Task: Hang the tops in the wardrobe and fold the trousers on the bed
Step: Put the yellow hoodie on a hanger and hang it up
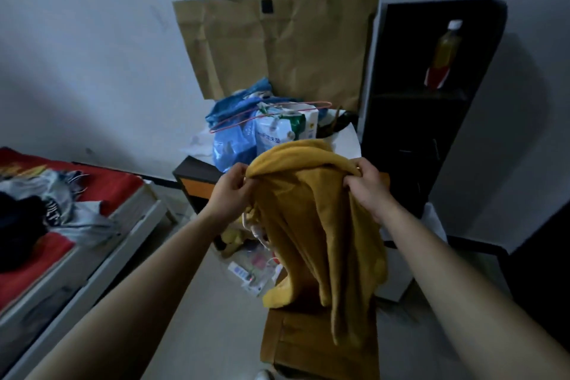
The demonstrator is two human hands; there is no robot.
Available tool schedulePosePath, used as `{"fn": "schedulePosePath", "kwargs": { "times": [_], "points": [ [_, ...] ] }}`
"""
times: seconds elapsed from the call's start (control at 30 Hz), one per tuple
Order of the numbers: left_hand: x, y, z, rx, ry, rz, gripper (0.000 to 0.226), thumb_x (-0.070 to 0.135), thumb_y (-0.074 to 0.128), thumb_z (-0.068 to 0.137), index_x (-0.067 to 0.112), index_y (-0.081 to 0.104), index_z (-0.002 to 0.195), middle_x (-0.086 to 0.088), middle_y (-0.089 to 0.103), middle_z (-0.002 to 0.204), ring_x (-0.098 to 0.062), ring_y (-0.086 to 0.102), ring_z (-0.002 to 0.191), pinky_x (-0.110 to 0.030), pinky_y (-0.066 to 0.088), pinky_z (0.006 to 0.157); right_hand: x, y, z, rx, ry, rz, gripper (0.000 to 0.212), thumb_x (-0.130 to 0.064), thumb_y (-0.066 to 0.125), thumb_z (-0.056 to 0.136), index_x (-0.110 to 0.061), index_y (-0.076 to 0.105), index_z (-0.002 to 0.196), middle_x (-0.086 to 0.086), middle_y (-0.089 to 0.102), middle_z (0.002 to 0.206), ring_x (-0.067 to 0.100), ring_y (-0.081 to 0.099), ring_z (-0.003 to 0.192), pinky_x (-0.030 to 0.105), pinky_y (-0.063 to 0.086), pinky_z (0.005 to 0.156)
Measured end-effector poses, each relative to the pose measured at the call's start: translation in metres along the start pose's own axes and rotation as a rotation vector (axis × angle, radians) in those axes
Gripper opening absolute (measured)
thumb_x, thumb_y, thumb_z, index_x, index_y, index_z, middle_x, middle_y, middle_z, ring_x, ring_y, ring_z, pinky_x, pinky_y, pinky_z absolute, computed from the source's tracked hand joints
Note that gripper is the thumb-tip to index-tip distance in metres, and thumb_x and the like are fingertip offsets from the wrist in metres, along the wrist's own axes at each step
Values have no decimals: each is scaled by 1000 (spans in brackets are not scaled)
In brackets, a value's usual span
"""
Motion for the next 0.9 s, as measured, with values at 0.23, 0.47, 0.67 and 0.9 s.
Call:
{"fn": "schedulePosePath", "kwargs": {
  "times": [0.23, 0.47, 0.67, 0.9],
  "points": [
    [20, -30, -41, 193, -194, -279, 8, 12, 52, 100, 4, 54, 98, -18, 63, 81, -25, 68, 61, -50, 59, 63, 32, 54, -20, 88, -50, -437, 32, -30, 55, 98, -21, 49, 128, 8, 46, 133, 27, 49, 119, 34, 40, 89],
    [35, -64, -58, 395, -380, -602, 18, 5, 62, 91, -4, 62, 76, -15, 65, 61, -26, 66, 59, -44, 61, 74, -10, 127, -79, -678, -99, -191, 95, -82, 62, 70, -36, 32, 148, -3, 48, 146, 17, 50, 127, 48, 44, 108],
    [28, -128, -107, 351, -222, -234, 37, 36, 75, 85, 0, 69, 93, -15, 74, 85, -31, 73, 81, -49, 59, 84, -49, 179, -98, -513, -294, -238, 75, -60, 63, 88, -35, 31, 151, -5, 46, 143, 16, 51, 124, 40, 46, 102],
    [8, -223, -190, 372, -123, -190, 20, 22, 78, 82, 5, 71, 91, -13, 74, 87, -26, 73, 84, -42, 60, 83, -103, 267, -163, -820, -450, -393, 19, -40, 53, 100, -26, 61, 111, 0, 66, 110, 19, 62, 103, 42, 54, 89]
  ]
}}
Point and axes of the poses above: each hand's wrist, its own z-axis towards the middle knuckle, its own y-axis out of the palm, x = y × z, the point moved 1 cm from there along z, towards the middle knuckle
